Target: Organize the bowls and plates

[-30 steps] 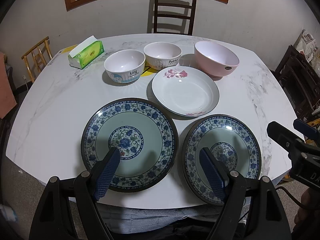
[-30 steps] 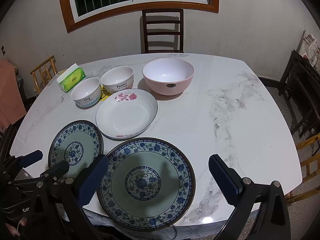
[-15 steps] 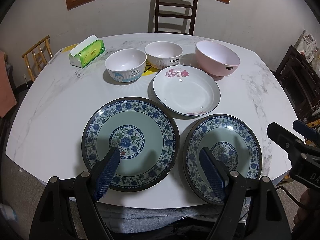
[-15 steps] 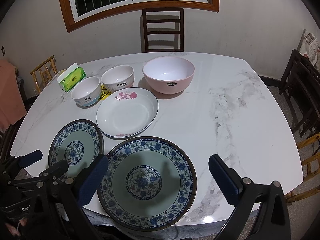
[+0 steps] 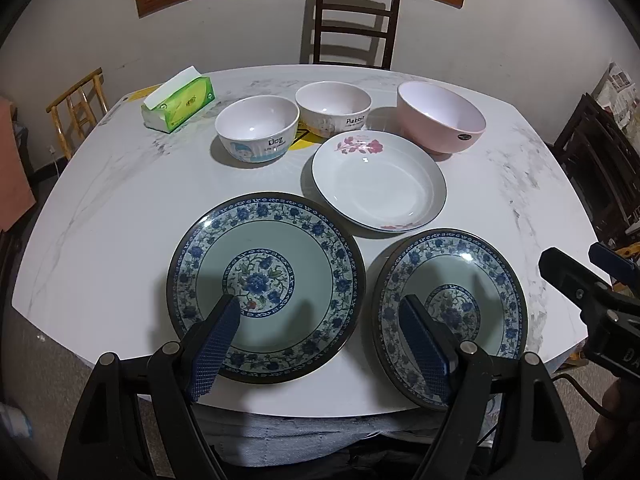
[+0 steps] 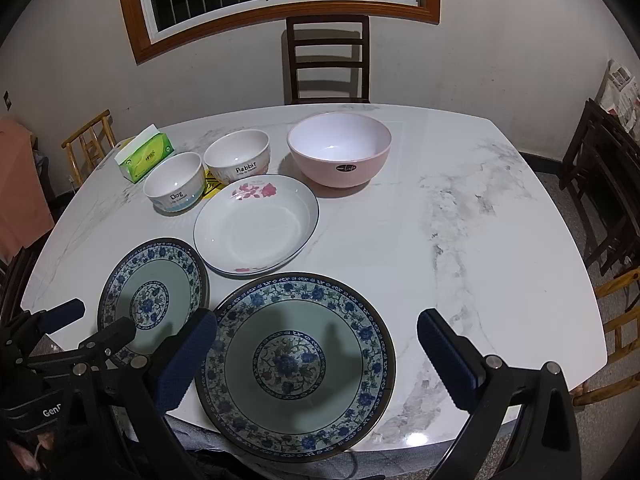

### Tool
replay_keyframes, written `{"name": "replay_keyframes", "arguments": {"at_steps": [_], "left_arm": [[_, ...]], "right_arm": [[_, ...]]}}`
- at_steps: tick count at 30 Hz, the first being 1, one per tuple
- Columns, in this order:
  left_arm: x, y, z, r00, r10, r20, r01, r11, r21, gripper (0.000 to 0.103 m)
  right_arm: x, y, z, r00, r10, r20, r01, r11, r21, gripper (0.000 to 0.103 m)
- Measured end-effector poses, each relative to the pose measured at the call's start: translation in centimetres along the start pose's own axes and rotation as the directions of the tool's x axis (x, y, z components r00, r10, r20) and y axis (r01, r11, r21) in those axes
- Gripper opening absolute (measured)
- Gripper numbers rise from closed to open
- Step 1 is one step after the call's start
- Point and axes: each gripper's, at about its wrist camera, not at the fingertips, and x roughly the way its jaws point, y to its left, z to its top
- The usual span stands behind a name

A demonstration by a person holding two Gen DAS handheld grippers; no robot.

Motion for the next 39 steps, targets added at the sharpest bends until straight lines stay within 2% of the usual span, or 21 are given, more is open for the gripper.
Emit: {"name": "replay_keyframes", "arguments": {"at_steps": [13, 18, 20, 23, 25, 26, 28, 31, 33, 35, 39], "left_arm": [[0.1, 0.5, 0.4, 1.000, -0.002, -0.007, 0.002, 1.000, -0.012, 0.079], [0.1, 1.7, 0.7, 1.000, -0.008, 0.000, 0.008, 0.999, -0.039, 0.079], [0.1, 2.5, 0.9, 1.000, -0.013, 0.000, 0.013, 0.998, -0.058, 0.079], [0.1, 4.0, 1.2, 1.000, -0.022, -0.005, 0.021, 0.996, -0.092, 0.075], [0.1, 5.1, 1.4, 1.000, -0.025, -0.009, 0.024, 0.993, -0.115, 0.070], [0.1, 5.5, 1.5, 1.000, -0.024, -0.007, 0.023, 0.992, -0.121, 0.066], [0.3, 6.7, 1.6, 0.999, -0.030, -0.013, 0.028, 0.990, -0.141, 0.060], [1.0, 8.9, 1.7, 0.997, -0.068, -0.028, 0.061, 0.978, -0.198, 0.057], [1.5, 10.4, 1.7, 0.996, -0.089, -0.032, 0.079, 0.970, -0.229, 0.046], [2.1, 11.7, 1.6, 0.993, -0.108, -0.042, 0.094, 0.962, -0.258, 0.043], [3.5, 14.0, 1.2, 0.986, -0.153, -0.063, 0.126, 0.942, -0.312, 0.038]], "right_arm": [[0.3, 0.2, 0.2, 1.000, 0.017, -0.006, -0.017, 1.000, -0.008, 0.103], [0.2, 0.4, 0.5, 0.997, 0.080, 0.003, -0.080, 0.996, -0.024, 0.102], [0.3, 0.6, 0.6, 0.993, 0.117, 0.001, -0.117, 0.993, -0.033, 0.094], [0.9, 0.9, 0.9, 0.978, 0.207, -0.030, -0.208, 0.978, -0.027, 0.085], [1.6, 1.1, 1.0, 0.962, 0.267, -0.052, -0.268, 0.963, -0.021, 0.080], [2.0, 1.3, 1.1, 0.955, 0.288, -0.065, -0.290, 0.957, -0.022, 0.071], [3.0, 1.7, 1.3, 0.940, 0.330, -0.089, -0.334, 0.943, -0.022, 0.067], [4.3, 2.4, 1.6, 0.921, 0.368, -0.124, -0.373, 0.928, -0.013, 0.062], [5.4, 3.1, 1.8, 0.903, 0.403, -0.152, -0.409, 0.912, -0.015, 0.056], [6.3, 3.8, 2.0, 0.890, 0.421, -0.176, -0.431, 0.902, -0.017, 0.048], [8.5, 5.4, 2.4, 0.861, 0.450, -0.236, -0.466, 0.885, -0.013, 0.043]]}}
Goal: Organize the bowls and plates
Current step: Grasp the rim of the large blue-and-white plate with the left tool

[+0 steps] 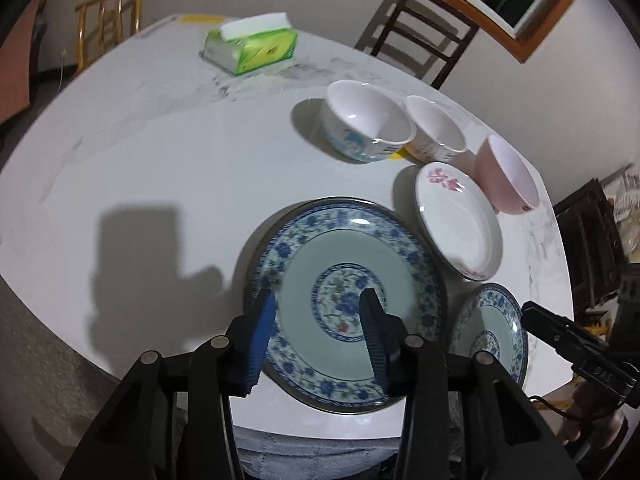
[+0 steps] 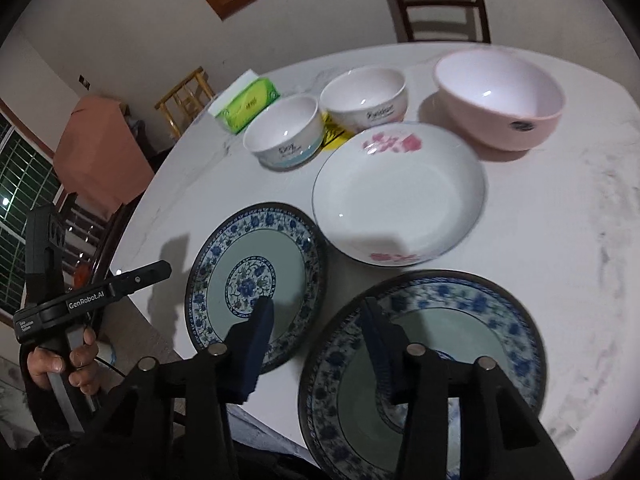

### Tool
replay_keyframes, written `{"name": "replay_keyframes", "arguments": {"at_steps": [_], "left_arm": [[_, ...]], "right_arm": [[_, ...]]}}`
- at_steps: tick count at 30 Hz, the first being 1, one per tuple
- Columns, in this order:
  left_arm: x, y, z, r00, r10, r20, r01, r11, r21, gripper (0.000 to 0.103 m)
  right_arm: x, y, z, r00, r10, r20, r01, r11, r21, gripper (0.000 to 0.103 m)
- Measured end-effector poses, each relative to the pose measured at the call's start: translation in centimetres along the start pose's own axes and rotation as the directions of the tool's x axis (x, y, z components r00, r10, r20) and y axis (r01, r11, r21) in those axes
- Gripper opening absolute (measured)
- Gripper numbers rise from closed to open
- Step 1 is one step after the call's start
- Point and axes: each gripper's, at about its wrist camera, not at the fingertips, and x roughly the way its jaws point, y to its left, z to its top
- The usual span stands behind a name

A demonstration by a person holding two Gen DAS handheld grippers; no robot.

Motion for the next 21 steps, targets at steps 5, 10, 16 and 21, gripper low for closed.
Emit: {"name": "replay_keyframes", "arguments": {"at_steps": [5, 10, 16, 21], "left_arm": [[1.2, 2.3, 0.4, 0.998, -0.051, -0.031, 0.050, 0.997, -0.055, 0.037], [2.2, 3.6, 0.6, 0.995, -0.090, -0.048, 0.085, 0.993, -0.082, 0.037], [3.3, 4.5, 0.8, 0.992, -0.106, -0.067, 0.100, 0.991, -0.089, 0.035], [3.7, 4.9, 0.7, 0.989, -0.122, -0.080, 0.115, 0.990, -0.083, 0.032]], "right_arm": [[2.7, 0.0, 1.1, 0.997, 0.020, -0.068, -0.019, 1.000, 0.005, 0.038], [4.7, -0.3, 1.9, 0.992, 0.028, -0.122, -0.026, 0.999, 0.023, 0.032], [6.7, -0.2, 2.5, 0.987, 0.018, -0.159, -0.017, 1.000, 0.009, 0.028], [7.9, -0.7, 2.8, 0.982, 0.015, -0.186, -0.012, 1.000, 0.017, 0.023]]}}
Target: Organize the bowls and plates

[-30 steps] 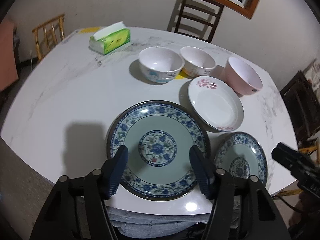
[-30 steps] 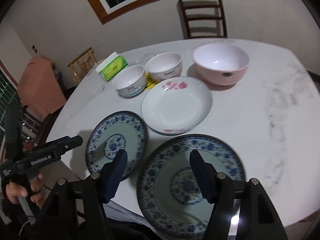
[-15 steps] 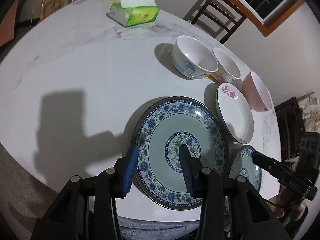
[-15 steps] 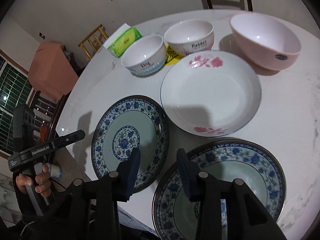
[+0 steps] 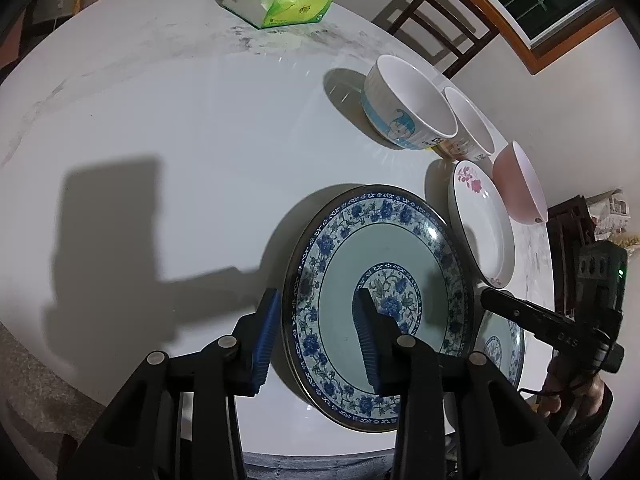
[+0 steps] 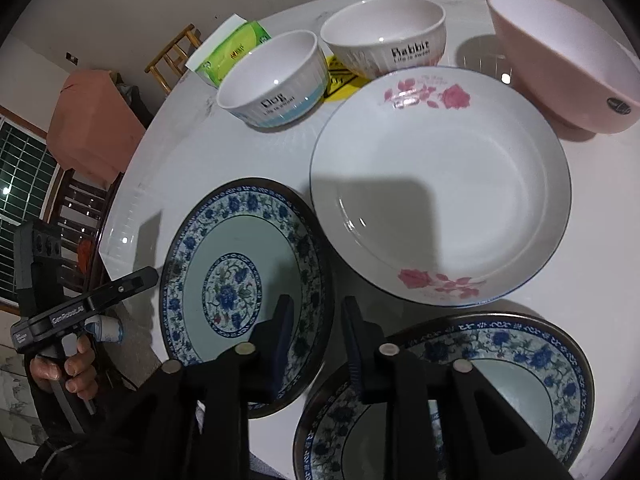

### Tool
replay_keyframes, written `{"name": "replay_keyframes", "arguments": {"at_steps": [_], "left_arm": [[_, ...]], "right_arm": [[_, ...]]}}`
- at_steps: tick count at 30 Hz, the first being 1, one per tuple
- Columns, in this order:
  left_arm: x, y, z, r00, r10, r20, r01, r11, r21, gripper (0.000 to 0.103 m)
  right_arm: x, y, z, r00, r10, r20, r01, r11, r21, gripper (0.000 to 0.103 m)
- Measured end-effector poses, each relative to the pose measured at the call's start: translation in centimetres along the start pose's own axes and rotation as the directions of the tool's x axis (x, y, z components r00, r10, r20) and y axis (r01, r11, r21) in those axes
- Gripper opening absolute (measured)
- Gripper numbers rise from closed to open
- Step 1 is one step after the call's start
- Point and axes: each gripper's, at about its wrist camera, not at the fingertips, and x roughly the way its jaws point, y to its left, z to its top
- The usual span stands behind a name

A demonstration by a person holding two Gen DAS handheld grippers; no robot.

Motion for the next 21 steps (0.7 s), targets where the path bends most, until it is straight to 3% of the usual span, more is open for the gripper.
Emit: {"name": "replay_keyframes", "arguments": {"at_steps": [12, 21], "left_arm": [[0.5, 0.6, 0.2, 1.000, -0.015, -0.005, 0.015, 0.999, 0.029, 0.023], [0.9, 1.8, 0.3, 0.999, -0.029, -0.026, 0.029, 1.000, 0.002, 0.023]], "right_arm": [[1.6, -0.4, 0.7, 1.000, 0.012, -0.023, -0.012, 1.000, -0.002, 0.023], [1.9, -0.8, 0.4, 0.999, 0.009, -0.038, -0.009, 1.000, 0.007, 0.023]]}}
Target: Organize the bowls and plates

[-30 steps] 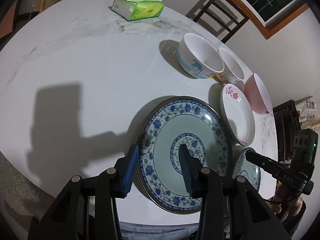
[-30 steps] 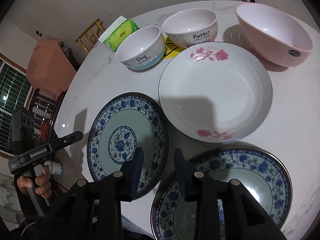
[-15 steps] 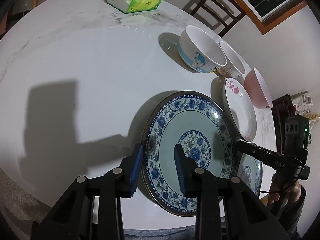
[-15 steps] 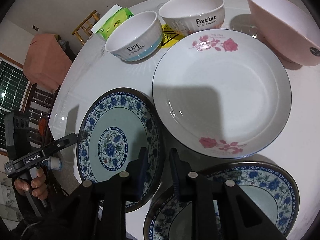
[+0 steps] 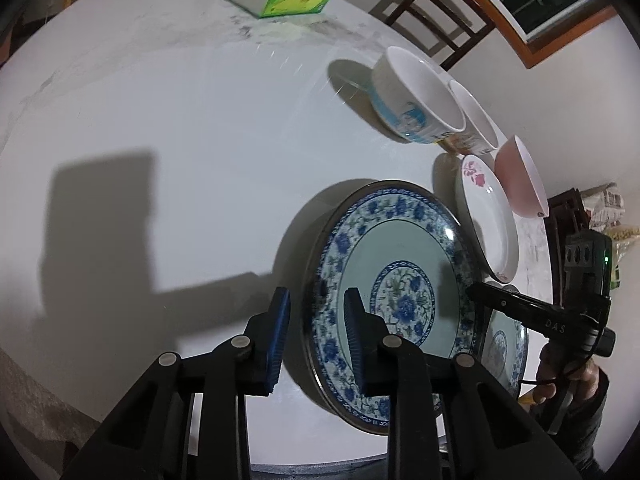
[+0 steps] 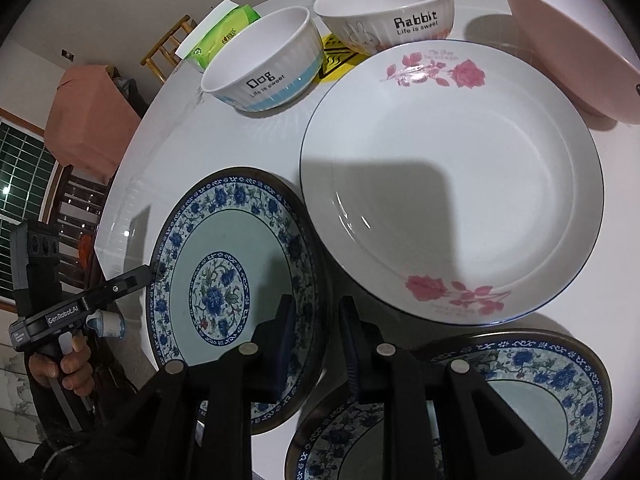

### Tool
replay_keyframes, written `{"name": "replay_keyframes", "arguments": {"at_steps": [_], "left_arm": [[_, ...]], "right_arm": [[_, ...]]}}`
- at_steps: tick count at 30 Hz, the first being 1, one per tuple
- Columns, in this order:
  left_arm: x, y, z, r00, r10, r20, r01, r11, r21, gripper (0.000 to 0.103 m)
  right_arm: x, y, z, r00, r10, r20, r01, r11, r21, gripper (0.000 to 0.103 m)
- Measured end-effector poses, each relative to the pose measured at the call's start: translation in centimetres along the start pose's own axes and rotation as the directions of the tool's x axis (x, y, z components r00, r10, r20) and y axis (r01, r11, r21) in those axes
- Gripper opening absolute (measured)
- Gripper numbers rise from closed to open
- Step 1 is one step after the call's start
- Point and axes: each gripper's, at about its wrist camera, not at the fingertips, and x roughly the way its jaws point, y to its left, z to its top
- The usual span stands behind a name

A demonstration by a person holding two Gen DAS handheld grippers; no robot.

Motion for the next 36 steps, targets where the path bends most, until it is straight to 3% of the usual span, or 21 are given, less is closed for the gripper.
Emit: {"name": "replay_keyframes", "arguments": {"at_steps": [5, 9, 22, 36], "left_arm": [[0.6, 0.2, 0.1, 1.000, -0.003, -0.023, 0.003, 1.000, 0.002, 0.022], [1.3, 0.1, 0.0, 0.999, -0.008, -0.047, 0.008, 1.000, 0.006, 0.010], [-0.6, 0.3, 0.4, 0.999, 0.047, 0.000, -0.047, 0.997, 0.060, 0.012], [-2.6, 3.7, 1.7, 0.991, 0.122, 0.055, -0.124, 0.992, 0.034, 0.012]], "right_arm": [[0.2, 0.0, 0.1, 1.000, 0.006, -0.003, -0.006, 1.000, 0.005, 0.023], [0.5, 0.0, 0.3, 1.000, 0.011, -0.007, -0.011, 1.000, 0.001, 0.016], [0.6, 2.4, 0.1, 1.000, -0.001, 0.024, 0.001, 1.000, 0.000, 0.015], [3.4, 6.3, 0.6, 0.999, 0.015, 0.032, -0.015, 1.000, -0.005, 0.015]]}}
